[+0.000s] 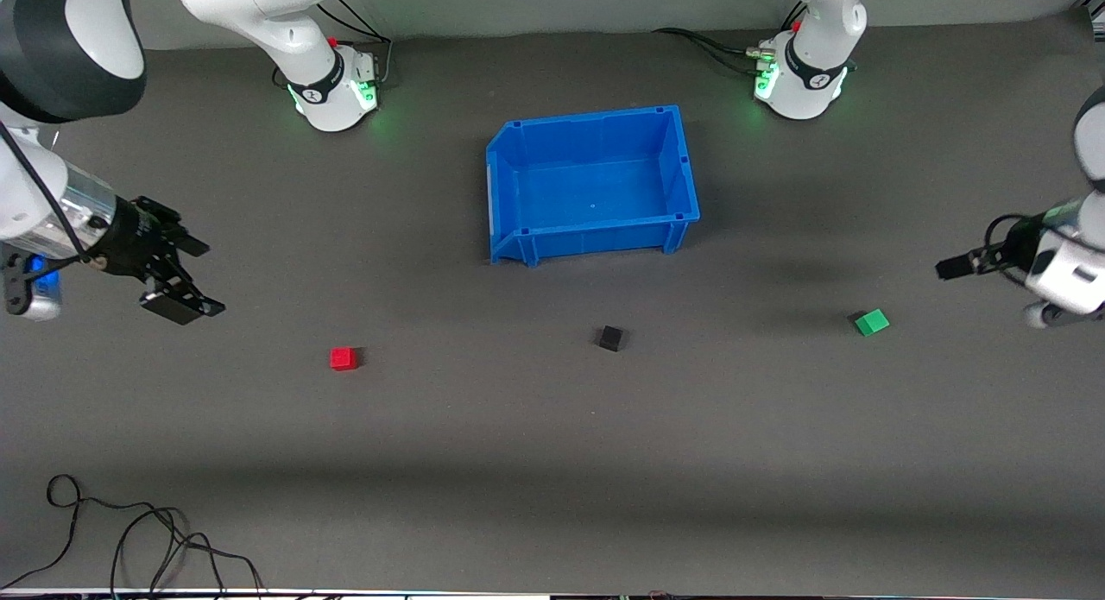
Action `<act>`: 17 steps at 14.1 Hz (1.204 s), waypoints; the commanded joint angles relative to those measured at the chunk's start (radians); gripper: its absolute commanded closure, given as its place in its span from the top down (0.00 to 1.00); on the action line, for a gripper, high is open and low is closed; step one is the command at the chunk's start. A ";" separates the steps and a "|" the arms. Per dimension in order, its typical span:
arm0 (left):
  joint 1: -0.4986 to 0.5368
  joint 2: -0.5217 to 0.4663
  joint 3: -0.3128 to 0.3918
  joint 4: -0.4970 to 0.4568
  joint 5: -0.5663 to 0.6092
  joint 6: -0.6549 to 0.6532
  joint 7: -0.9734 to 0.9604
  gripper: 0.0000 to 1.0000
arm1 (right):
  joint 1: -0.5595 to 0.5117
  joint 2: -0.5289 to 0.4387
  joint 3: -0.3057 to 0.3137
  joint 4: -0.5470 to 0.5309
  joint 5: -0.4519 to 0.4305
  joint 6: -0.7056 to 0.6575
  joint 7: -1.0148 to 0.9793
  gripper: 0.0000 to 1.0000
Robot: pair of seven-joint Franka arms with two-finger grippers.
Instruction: Attach green and red cubes to black cube
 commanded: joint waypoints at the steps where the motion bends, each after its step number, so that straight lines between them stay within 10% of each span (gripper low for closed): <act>1: -0.015 0.098 -0.003 0.006 -0.007 0.080 -0.107 0.98 | -0.012 0.016 -0.017 -0.060 0.086 0.009 0.054 1.00; 9: -0.019 0.292 -0.003 0.004 -0.007 0.225 -0.166 0.98 | -0.041 0.047 -0.036 -0.462 0.233 0.479 -0.034 1.00; 17: -0.008 0.360 -0.001 -0.032 -0.003 0.355 -0.153 0.99 | -0.064 0.363 -0.036 -0.464 0.649 0.747 -0.452 1.00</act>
